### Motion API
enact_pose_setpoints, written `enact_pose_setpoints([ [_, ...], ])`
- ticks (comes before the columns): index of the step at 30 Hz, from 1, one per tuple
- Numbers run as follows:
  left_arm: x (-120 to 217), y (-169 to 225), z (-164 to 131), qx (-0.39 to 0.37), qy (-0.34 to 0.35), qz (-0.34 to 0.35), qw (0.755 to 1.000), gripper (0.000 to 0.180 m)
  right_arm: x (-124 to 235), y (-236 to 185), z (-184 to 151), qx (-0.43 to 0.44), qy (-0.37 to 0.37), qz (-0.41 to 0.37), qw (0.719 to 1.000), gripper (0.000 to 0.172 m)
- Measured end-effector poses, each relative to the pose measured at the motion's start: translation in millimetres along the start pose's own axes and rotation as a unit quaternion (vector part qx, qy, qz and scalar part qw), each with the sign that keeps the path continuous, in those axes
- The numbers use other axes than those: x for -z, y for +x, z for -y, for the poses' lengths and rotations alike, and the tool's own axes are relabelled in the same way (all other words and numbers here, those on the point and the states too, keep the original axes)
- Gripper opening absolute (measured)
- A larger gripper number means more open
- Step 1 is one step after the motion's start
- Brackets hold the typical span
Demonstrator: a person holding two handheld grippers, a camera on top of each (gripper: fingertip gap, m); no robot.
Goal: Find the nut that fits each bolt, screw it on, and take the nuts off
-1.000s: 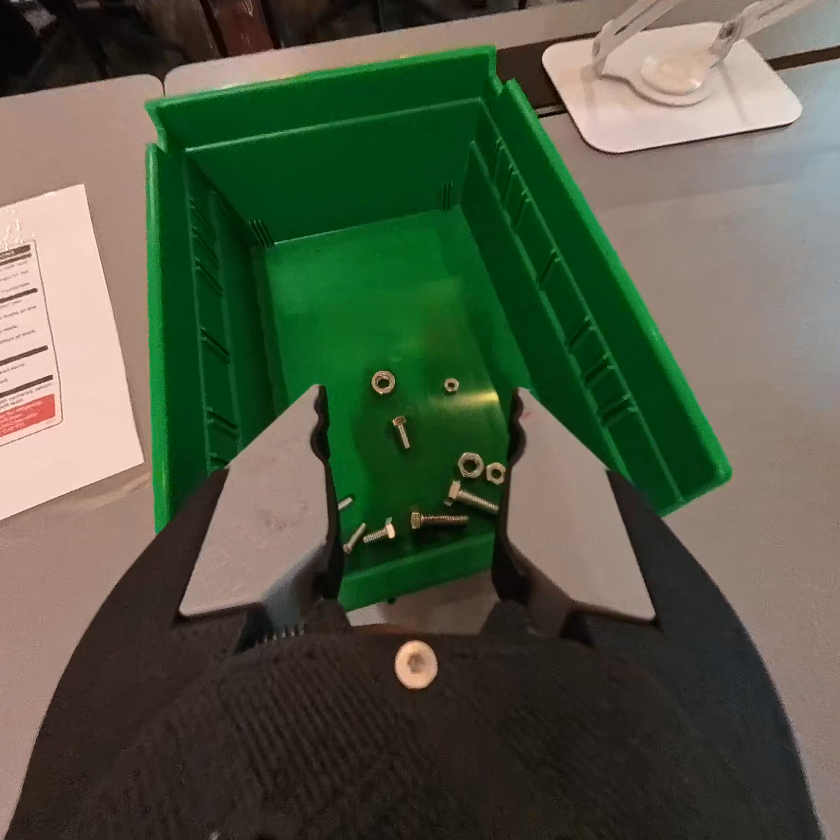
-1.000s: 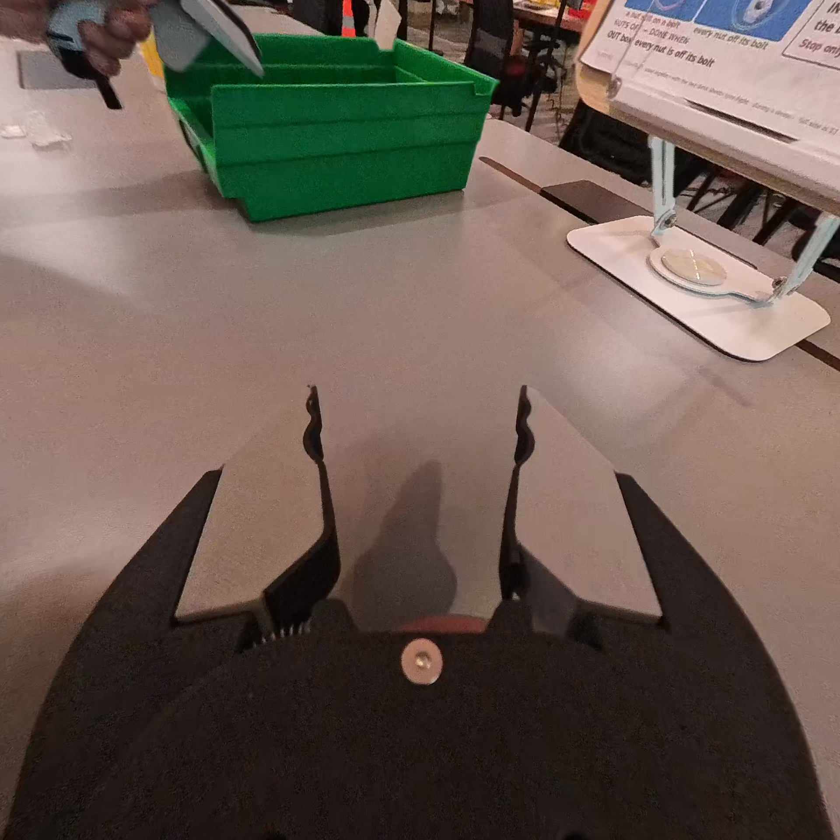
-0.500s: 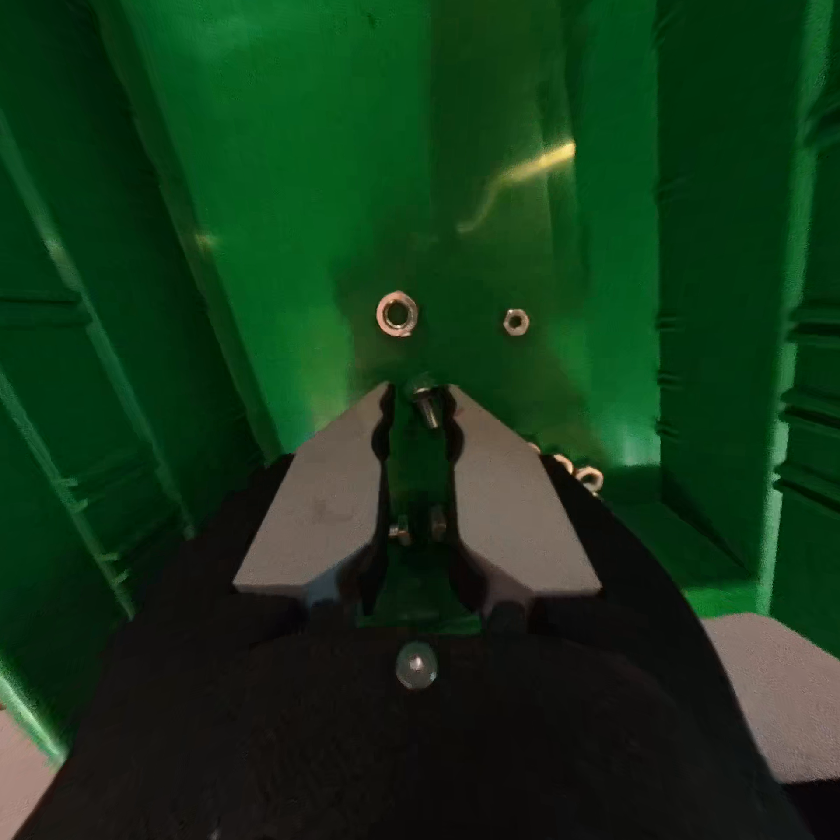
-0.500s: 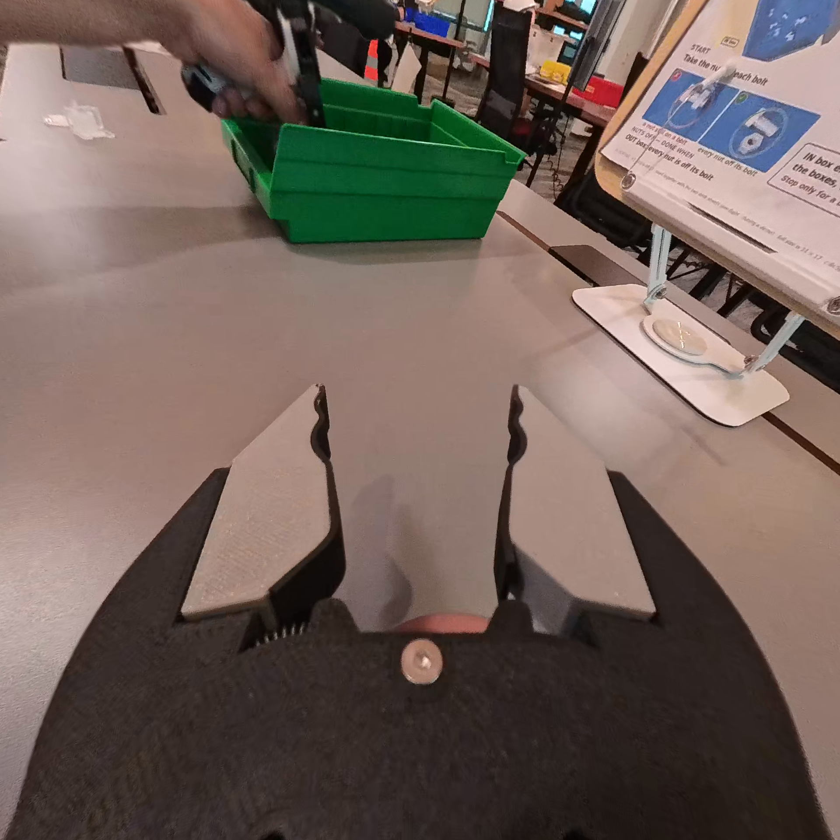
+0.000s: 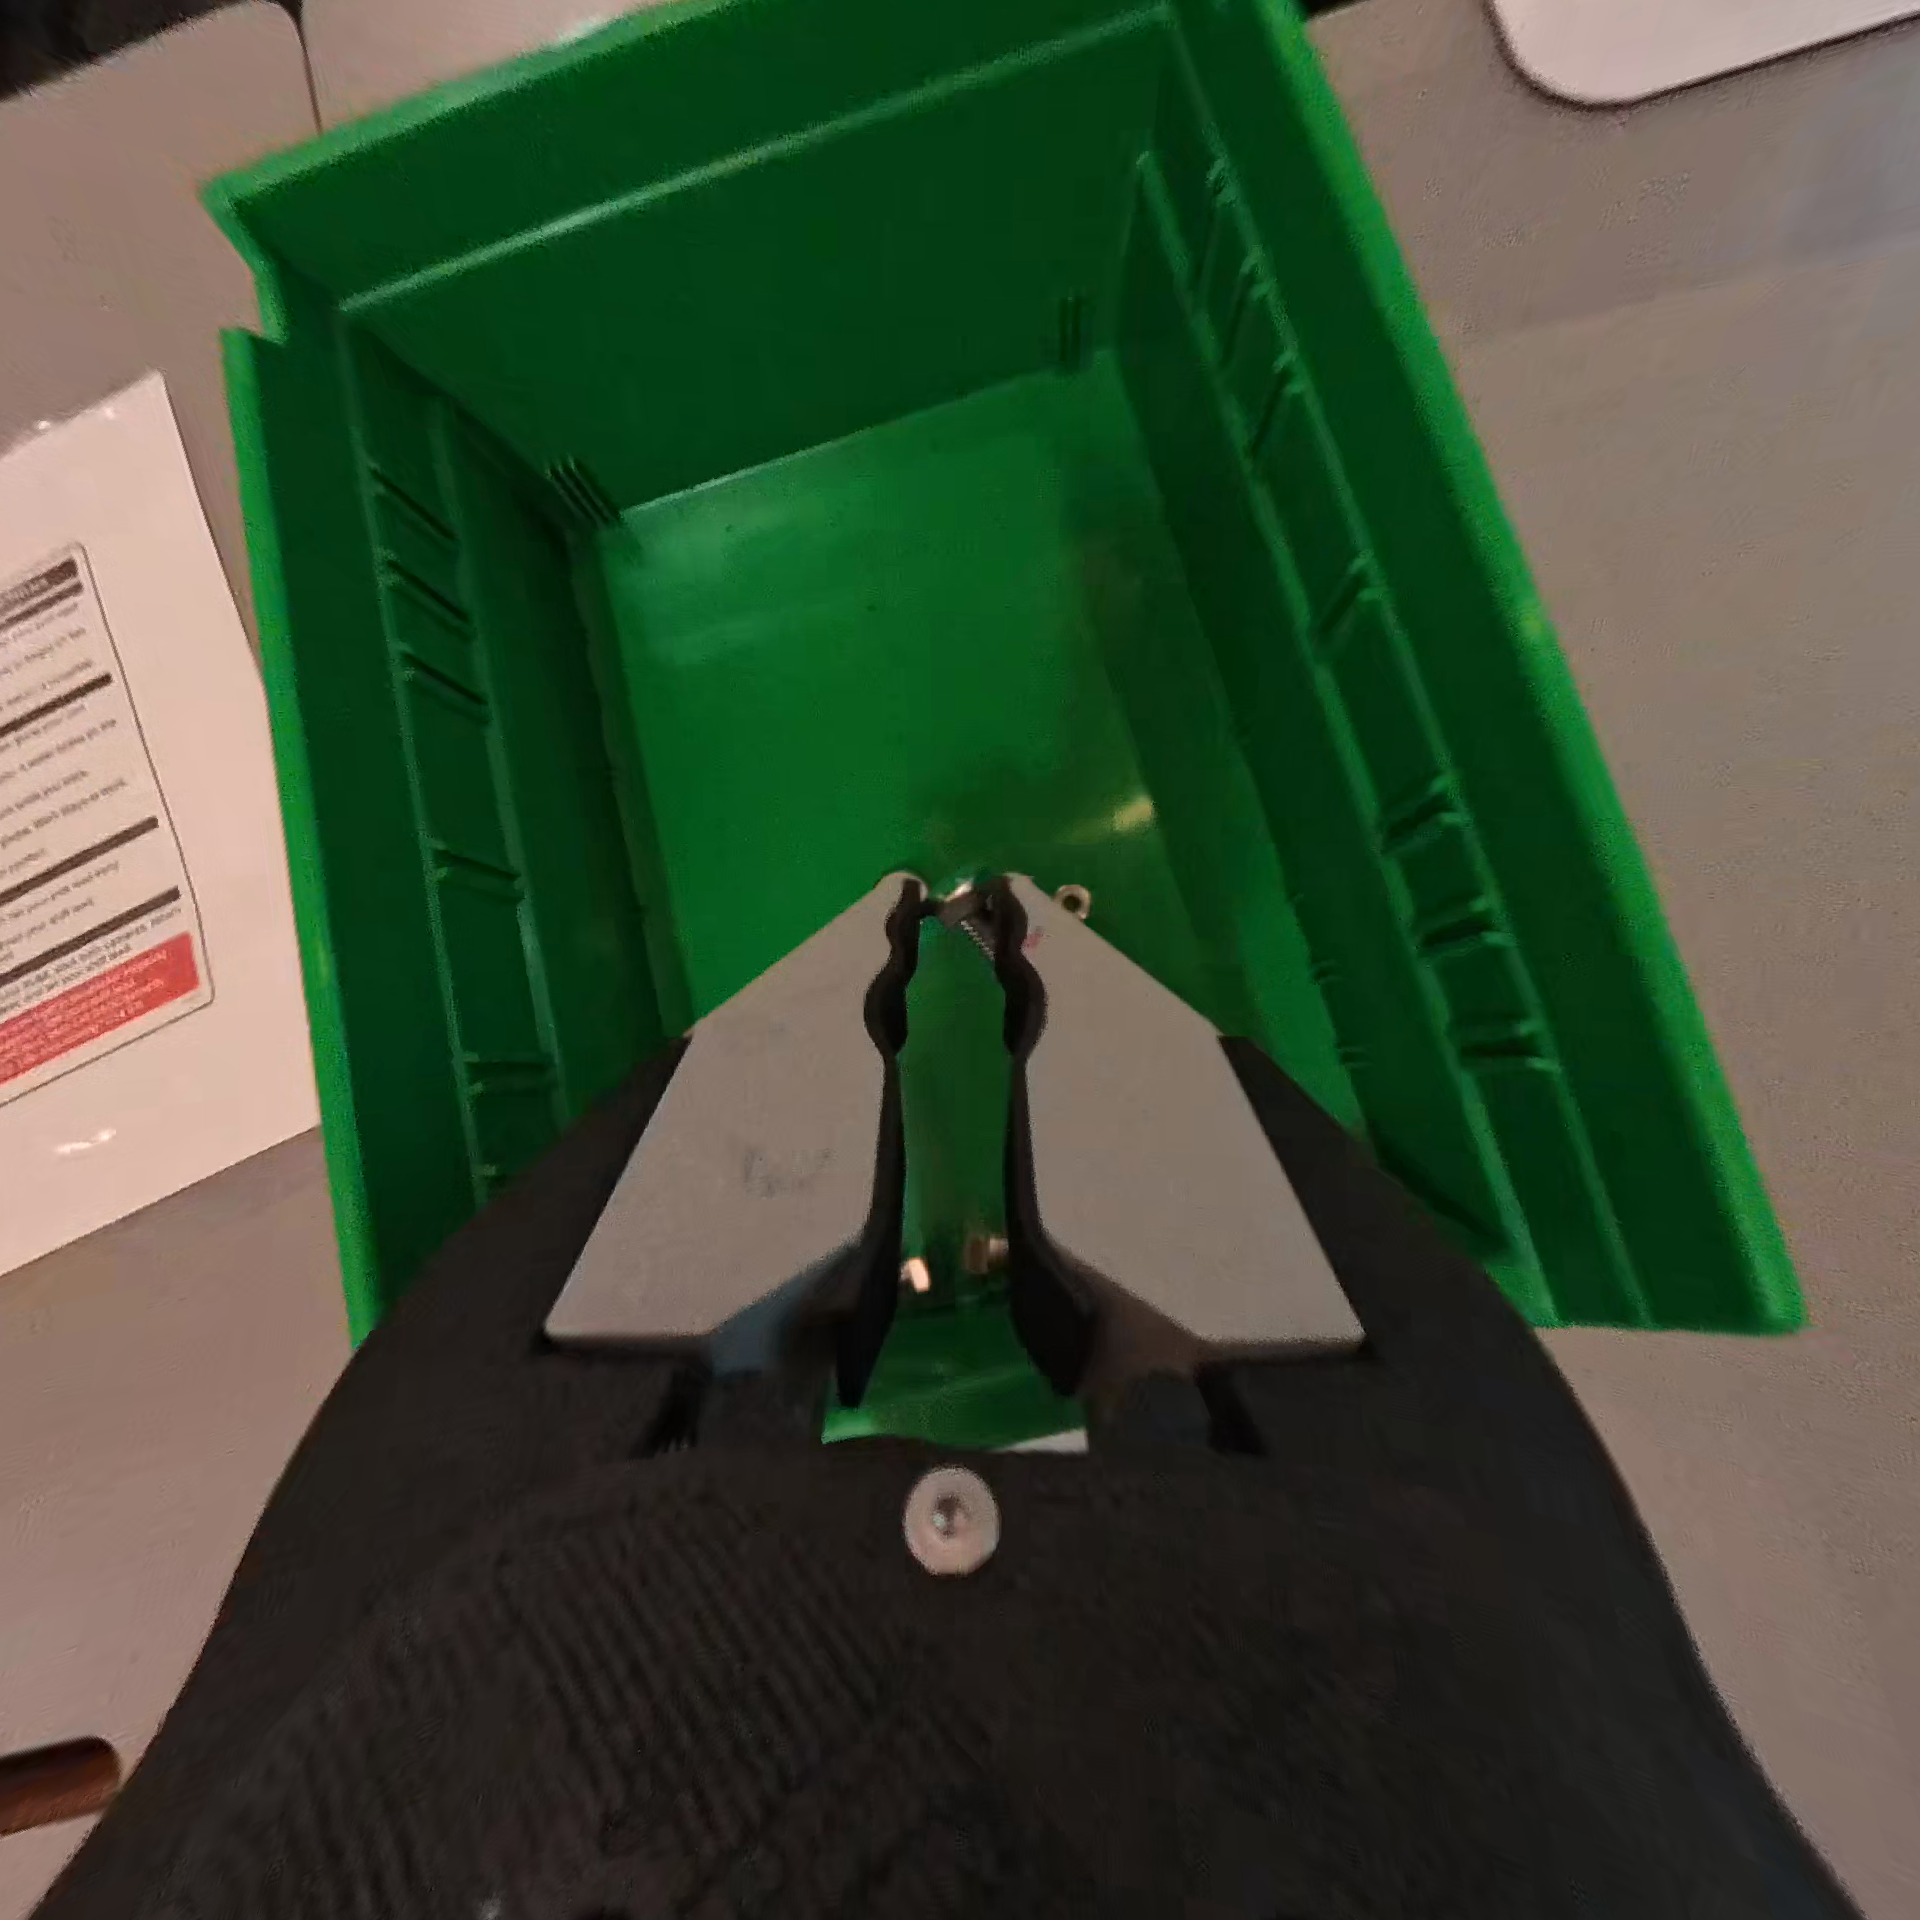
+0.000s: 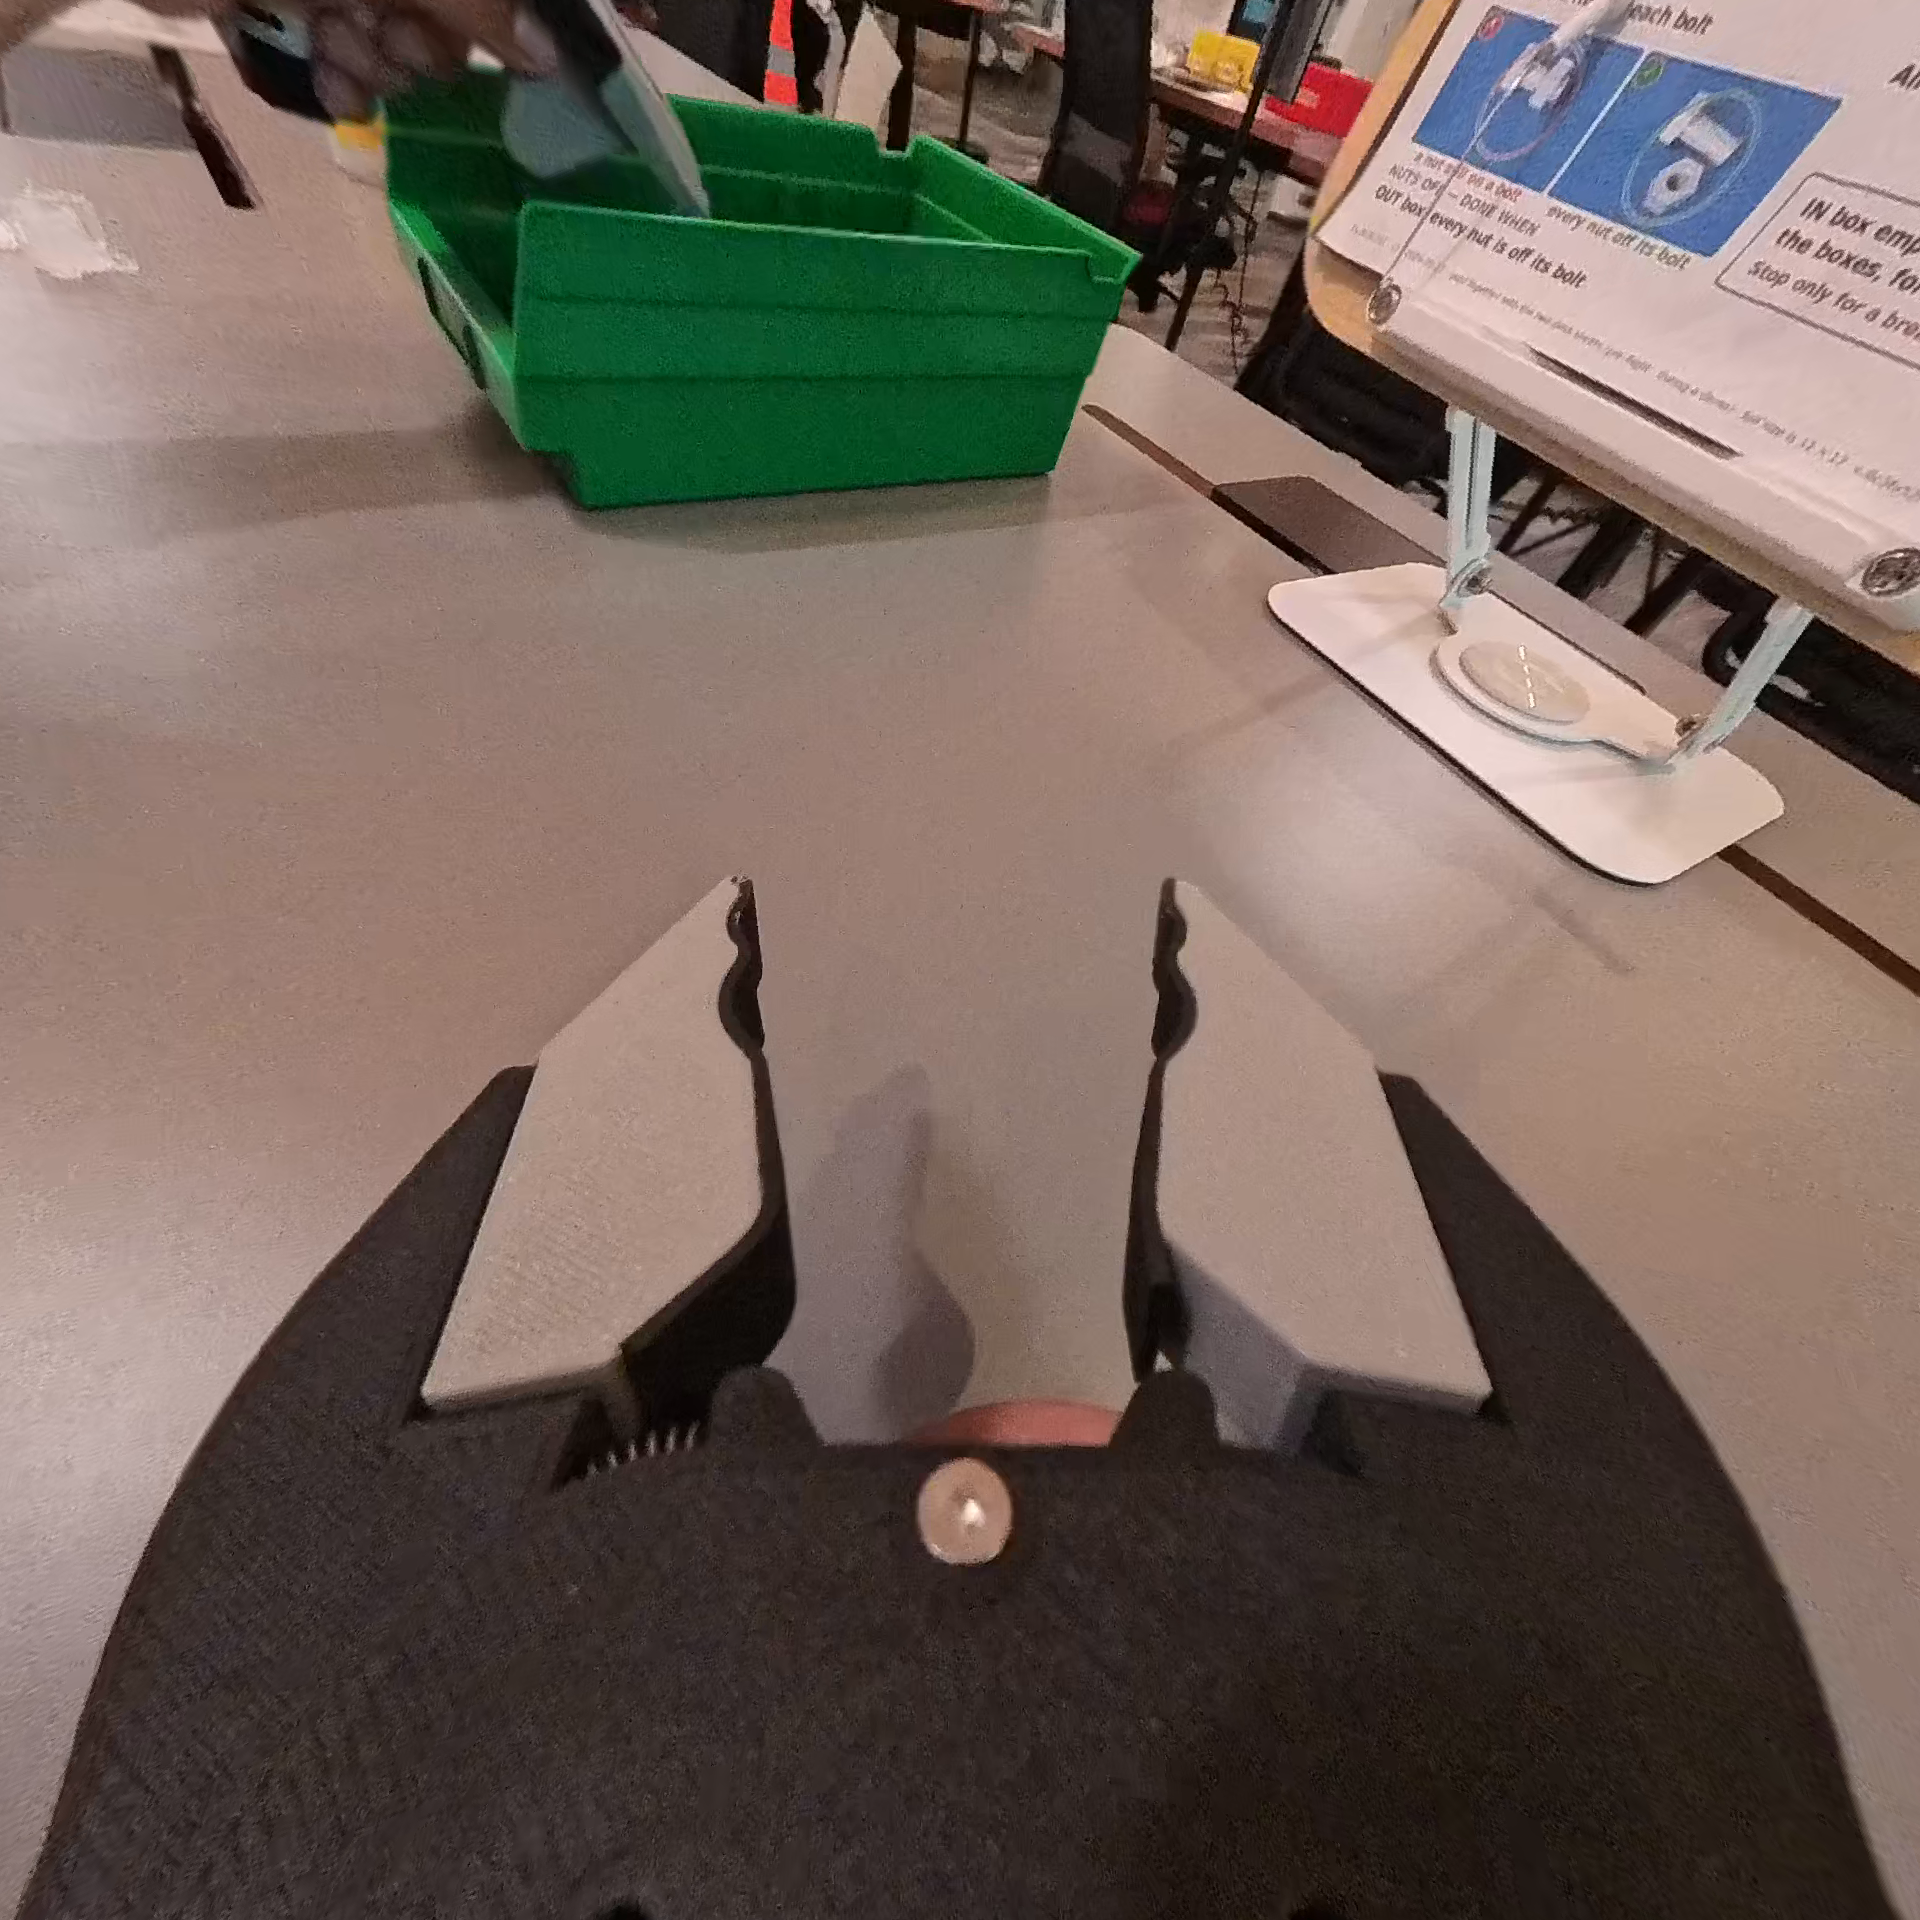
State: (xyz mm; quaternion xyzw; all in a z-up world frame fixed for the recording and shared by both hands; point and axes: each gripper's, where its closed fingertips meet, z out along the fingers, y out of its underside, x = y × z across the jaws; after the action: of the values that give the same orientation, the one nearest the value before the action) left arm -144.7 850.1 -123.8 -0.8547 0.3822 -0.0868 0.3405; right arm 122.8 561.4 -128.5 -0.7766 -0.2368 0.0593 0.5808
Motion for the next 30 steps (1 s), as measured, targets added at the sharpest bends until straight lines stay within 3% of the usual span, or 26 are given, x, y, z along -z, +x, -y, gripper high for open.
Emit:
enact_pose_setpoints([
  [17,-0.5,16.3,-8.2,-0.007,0.008,-0.022,1.000,0.013,-8.6,2.1,-14.8,0.004,-0.031,-0.007,0.999,0.072],
  [30,15.2,19.4,8.5,-0.003,0.060,-0.012,0.998,0.013,-10.0,0.7,-17.4,0.011,-0.037,-0.009,0.999,0.072],
])
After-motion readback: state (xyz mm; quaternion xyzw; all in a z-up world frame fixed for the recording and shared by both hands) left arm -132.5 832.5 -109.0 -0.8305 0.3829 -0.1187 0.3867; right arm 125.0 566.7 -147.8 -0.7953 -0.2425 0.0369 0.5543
